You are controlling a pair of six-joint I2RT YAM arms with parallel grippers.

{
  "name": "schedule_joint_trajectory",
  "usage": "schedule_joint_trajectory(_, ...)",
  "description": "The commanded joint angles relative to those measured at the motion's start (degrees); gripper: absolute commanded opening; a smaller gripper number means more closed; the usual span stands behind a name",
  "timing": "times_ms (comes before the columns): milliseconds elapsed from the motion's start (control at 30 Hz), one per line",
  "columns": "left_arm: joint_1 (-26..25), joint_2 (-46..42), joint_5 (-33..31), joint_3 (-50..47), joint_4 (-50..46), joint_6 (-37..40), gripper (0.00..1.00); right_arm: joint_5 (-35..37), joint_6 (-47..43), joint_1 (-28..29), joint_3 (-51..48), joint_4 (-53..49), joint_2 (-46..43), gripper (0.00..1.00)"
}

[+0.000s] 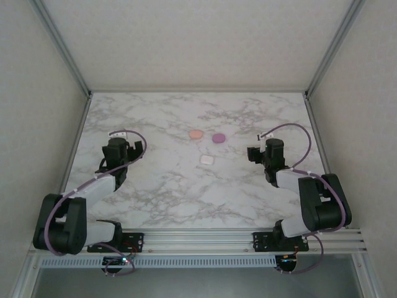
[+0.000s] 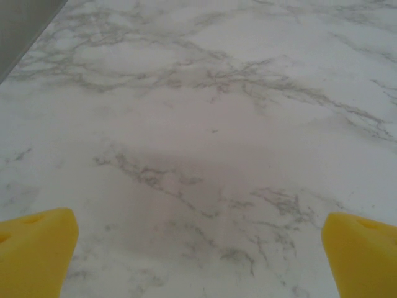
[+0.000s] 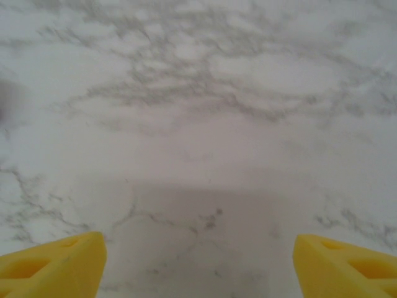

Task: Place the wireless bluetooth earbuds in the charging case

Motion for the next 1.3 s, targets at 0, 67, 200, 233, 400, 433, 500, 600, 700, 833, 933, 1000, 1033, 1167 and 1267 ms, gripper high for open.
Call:
schedule_joint_trajectory(0,0.6,2.7,3.9,-2.8,13.4,5.0,1.0,-6.8,-2.6,-0.8,-2.1,9.3,-1.7,0.8)
schedule_joint_trajectory(67,1.9,3.3,6.0,-5.2,18.3,5.5,1.0,-6.9,-2.5,-1.0,-2.1,8.7,-1.4,0.8)
schedule_joint_trajectory(200,5.3,6.4,12.1,-6.8,24.7,4.6,1.0,-6.0,-1.6,-1.4,-2.0,8.9,-1.3,0.8)
schedule_joint_trajectory(233,6.4,8.0,14.2,-6.8,25.8,4.0,1.0,-4.9,-1.2,-1.4,-2.0,9.3,-1.2,0.79)
schedule_joint_trajectory(400,8.6,13.9,17.5,-5.6,28.8,2.5,1.0,3.5,4.4,-3.2,-6.0,18.7,2.6,0.81)
schedule_joint_trajectory(433,8.9,14.1,16.9,-5.7,29.2,1.9,1.0,1.8,4.7,-4.1,-6.0,20.9,4.6,0.81)
schedule_joint_trajectory(500,8.7,14.1,13.9,-5.2,28.2,1.1,1.0,0.2,5.4,-4.9,-4.9,17.3,4.2,0.82)
schedule_joint_trajectory(600,7.7,13.9,10.8,-4.6,26.7,1.3,1.0,-0.6,6.5,-6.1,-4.6,17.6,4.7,0.99)
schedule_joint_trajectory(700,7.0,14.0,9.0,-4.7,27.1,1.5,1.0,-0.1,6.6,-6.1,-4.5,16.9,4.4,0.99)
schedule_joint_trajectory(833,7.0,13.9,9.0,-4.7,26.9,1.5,1.0,-0.1,6.4,-6.0,-4.6,17.4,4.5,0.99)
schedule_joint_trajectory(933,7.0,13.9,9.0,-4.7,27.0,1.5,1.0,-0.1,6.5,-6.0,-4.6,17.3,4.5,0.99)
schedule_joint_trajectory(1000,7.0,13.9,9.0,-4.7,27.0,1.5,1.0,-0.1,6.4,-6.0,-4.6,17.4,4.5,0.99)
schedule_joint_trajectory(1033,7.0,13.9,9.0,-4.7,27.0,1.5,1.0,-0.1,6.4,-6.0,-4.6,17.3,4.5,0.99)
schedule_joint_trajectory(1167,7.0,13.9,9.0,-4.7,27.0,1.5,1.0,-0.2,6.5,-6.0,-4.4,17.1,4.5,0.99)
schedule_joint_trajectory(1267,7.0,13.9,9.0,-4.7,27.0,1.5,1.0,-0.2,6.4,-6.1,-4.6,17.2,4.5,0.99)
